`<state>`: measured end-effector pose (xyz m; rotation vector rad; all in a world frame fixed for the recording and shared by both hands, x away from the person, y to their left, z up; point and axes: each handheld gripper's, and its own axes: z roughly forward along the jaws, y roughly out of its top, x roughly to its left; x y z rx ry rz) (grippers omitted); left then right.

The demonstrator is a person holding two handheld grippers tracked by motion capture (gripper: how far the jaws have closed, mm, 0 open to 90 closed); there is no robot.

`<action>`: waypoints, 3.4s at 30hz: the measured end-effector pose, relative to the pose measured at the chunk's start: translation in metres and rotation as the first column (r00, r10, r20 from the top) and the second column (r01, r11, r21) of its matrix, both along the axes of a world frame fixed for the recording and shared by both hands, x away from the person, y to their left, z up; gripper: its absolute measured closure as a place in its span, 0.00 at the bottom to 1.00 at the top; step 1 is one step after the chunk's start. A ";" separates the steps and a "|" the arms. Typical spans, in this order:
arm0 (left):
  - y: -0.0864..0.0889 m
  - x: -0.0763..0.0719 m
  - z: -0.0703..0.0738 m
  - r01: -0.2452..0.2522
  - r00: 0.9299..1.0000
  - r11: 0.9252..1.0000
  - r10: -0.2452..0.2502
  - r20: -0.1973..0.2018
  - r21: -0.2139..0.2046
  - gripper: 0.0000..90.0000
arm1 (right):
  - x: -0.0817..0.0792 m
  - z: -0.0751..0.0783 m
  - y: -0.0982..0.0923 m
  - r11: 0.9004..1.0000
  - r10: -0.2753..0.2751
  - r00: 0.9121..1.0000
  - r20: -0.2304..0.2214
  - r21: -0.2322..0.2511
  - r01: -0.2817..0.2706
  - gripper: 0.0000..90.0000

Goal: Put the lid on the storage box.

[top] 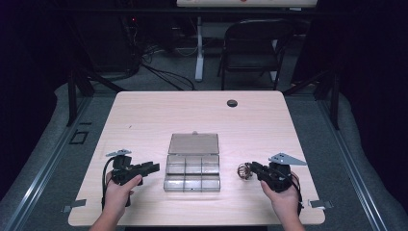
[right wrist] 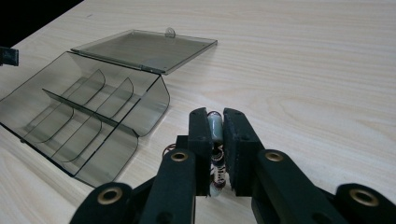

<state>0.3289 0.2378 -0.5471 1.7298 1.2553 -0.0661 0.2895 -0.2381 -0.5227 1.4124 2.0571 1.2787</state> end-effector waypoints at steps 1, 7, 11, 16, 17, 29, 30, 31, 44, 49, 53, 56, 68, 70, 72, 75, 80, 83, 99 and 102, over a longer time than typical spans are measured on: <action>0.000 0.000 0.000 0.000 1.000 1.000 0.000 0.000 0.000 0.61 | 0.000 0.000 0.000 1.000 0.000 1.000 0.000 0.000 0.000 0.91; 0.002 -0.001 0.000 -0.004 1.000 1.000 0.004 0.001 0.000 0.61 | 0.002 0.015 0.002 1.000 0.010 1.000 0.027 -0.004 -0.010 0.91; 0.003 -0.001 0.001 -0.006 1.000 1.000 0.006 0.004 0.002 0.61 | 0.004 0.023 0.004 1.000 0.018 0.999 0.045 0.001 -0.018 0.91; 0.004 -0.001 0.002 -0.012 1.000 1.000 0.012 0.008 0.000 0.61 | 0.007 0.031 0.009 1.000 0.027 0.998 0.058 -0.006 -0.027 0.91; 0.004 -0.001 0.002 -0.012 1.000 1.000 0.012 0.008 0.000 0.61 | 0.007 0.031 0.009 1.000 0.027 0.998 0.058 -0.006 -0.027 0.91; 0.005 -0.001 0.002 -0.014 1.000 1.000 0.014 0.011 0.000 0.61 | 0.013 0.047 0.024 0.998 0.066 0.994 0.090 -0.025 -0.064 0.91; 0.005 -0.001 0.002 -0.014 1.000 1.000 0.014 0.011 0.001 0.61 | 0.014 0.048 0.026 0.997 0.071 0.993 0.091 -0.029 -0.069 0.91; 0.005 -0.001 0.002 -0.014 1.000 1.000 0.014 0.011 0.001 0.61 | 0.014 0.049 0.027 0.997 0.075 0.993 0.090 -0.035 -0.072 0.91; 0.006 -0.001 0.002 -0.017 1.000 1.000 0.017 0.010 -0.001 0.61 | 0.018 0.061 0.042 0.993 0.111 0.988 0.110 -0.041 -0.107 0.91; 0.006 -0.001 0.002 -0.017 1.000 1.000 0.017 0.010 -0.001 0.61 | 0.020 0.063 0.048 0.992 0.124 0.986 0.115 -0.039 -0.121 0.91; 0.006 -0.001 0.002 -0.021 1.000 1.000 0.021 0.011 -0.004 0.61 | 0.020 0.064 0.051 0.991 0.134 0.984 0.114 -0.046 -0.129 0.91; 0.006 -0.001 0.002 -0.020 1.000 1.000 0.020 0.008 -0.003 0.61 | 0.021 0.066 0.056 0.989 0.146 0.982 0.117 -0.044 -0.141 0.91; 0.007 0.000 0.001 -0.023 1.000 1.000 0.023 0.009 -0.001 0.61 | 0.026 0.068 0.080 0.981 0.194 0.973 0.123 -0.054 -0.188 0.91; 0.007 0.000 0.001 -0.027 1.000 1.000 0.027 0.010 -0.006 0.61 | 0.026 0.068 0.084 0.979 0.202 0.972 0.122 -0.055 -0.197 0.91; 0.008 0.000 0.001 -0.029 1.000 1.000 0.029 0.011 -0.007 0.61 | 0.027 0.067 0.089 0.977 0.210 0.970 0.121 -0.056 -0.205 0.91; 0.008 0.000 0.001 -0.029 1.000 1.000 0.029 0.010 -0.006 0.61 | 0.028 0.067 0.093 0.976 0.218 0.968 0.123 -0.055 -0.213 0.91; 0.009 0.000 0.001 -0.025 1.000 1.000 0.025 0.011 -0.003 0.61 | 0.030 0.063 0.107 0.970 0.243 0.963 0.115 -0.060 -0.237 0.91; 0.009 0.000 0.001 -0.025 1.000 1.000 0.025 0.011 -0.003 0.61 | 0.031 0.062 0.112 0.967 0.253 0.962 0.107 -0.063 -0.247 0.91; 0.010 0.000 0.001 -0.031 0.999 1.000 0.031 0.011 -0.005 0.61 | 0.039 0.052 0.151 0.952 0.306 0.948 0.088 -0.057 -0.302 0.91; 0.010 0.000 0.001 -0.033 0.999 0.999 0.033 0.011 -0.009 0.61 | 0.041 0.050 0.157 0.950 0.310 0.947 0.081 -0.054 -0.306 0.91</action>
